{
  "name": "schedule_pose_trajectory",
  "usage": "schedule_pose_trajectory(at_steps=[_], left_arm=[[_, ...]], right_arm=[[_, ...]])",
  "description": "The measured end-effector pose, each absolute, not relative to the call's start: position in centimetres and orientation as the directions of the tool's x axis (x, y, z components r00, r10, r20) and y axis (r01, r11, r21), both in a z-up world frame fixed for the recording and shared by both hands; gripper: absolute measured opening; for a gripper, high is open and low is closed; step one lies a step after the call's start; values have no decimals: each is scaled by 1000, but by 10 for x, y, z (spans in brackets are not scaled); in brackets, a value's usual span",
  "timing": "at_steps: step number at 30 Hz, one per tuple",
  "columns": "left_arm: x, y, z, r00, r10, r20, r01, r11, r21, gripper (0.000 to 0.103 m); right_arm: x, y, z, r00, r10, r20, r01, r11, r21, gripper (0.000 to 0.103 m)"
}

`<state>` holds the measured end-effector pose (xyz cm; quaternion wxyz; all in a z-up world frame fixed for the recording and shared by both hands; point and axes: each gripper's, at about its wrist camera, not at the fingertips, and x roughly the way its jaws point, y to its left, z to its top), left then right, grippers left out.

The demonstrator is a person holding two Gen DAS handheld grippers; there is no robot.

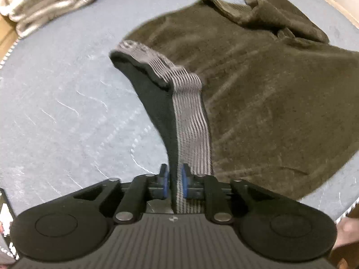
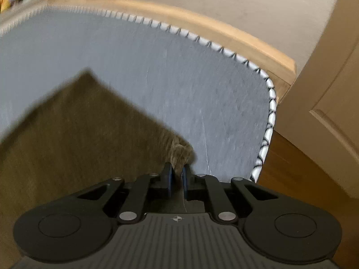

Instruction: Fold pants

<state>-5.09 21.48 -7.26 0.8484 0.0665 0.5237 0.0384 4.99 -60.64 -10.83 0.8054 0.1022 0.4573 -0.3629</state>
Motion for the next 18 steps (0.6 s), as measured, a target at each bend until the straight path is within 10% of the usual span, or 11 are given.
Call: schedule_pose_trajectory(at_steps=[6, 18], left_arm=[[-55, 188, -30, 619, 110, -777, 24, 987, 159, 51], [-65, 129, -72, 426, 3, -905, 236, 965, 115, 66]], right_arm=[[44, -593, -73, 377, -597, -708, 734, 658, -165, 48], [66, -525, -56, 593, -322, -738, 424, 904, -53, 51]])
